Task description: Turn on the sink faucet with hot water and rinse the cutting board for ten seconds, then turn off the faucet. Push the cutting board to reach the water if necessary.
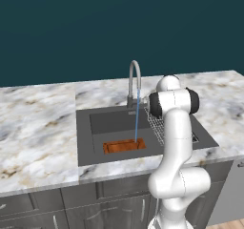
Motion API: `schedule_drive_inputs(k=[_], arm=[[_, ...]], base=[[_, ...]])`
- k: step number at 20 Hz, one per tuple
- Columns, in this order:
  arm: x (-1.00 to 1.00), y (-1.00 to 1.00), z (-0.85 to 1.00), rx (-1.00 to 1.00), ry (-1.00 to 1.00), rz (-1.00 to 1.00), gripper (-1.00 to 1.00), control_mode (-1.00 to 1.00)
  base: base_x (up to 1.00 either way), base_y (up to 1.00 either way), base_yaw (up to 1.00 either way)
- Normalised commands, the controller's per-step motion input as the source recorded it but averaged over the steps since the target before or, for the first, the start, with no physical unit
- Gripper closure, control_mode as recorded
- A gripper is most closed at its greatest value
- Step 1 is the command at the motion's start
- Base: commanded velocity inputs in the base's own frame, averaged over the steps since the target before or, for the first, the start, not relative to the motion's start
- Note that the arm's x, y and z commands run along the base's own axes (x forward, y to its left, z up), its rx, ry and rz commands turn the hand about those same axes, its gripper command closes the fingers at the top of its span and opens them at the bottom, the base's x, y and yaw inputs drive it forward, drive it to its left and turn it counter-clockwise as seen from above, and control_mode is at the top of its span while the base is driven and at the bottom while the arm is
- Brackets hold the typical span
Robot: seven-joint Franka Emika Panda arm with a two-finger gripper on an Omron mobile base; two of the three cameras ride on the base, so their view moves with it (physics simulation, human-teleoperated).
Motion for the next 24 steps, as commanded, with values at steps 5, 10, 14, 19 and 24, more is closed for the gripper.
schedule_drive_inputs(k=[5, 10, 14, 19, 24], arm=[[0.07, 0.09, 0.00, 0.00, 0.00, 0.04, -1.00, -1.00], [0.07, 0.11, 0.00, 0.00, 0.00, 0.04, -1.00, -1.00], [0.06, 0.12, 0.00, 0.00, 0.00, 0.04, -1.00, -1.00], [0.09, 0.13, 0.00, 0.00, 0.00, 0.03, -1.00, -1.00], [0.08, 0.16, 0.00, 0.00, 0.00, 0.03, -1.00, -1.00]], base=[[0.00, 0.00, 0.00], [0.00, 0.00, 0.00], [0.00, 0.00, 0.00], [0.00, 0.00, 0.00], [0.00, 0.00, 0.00]])
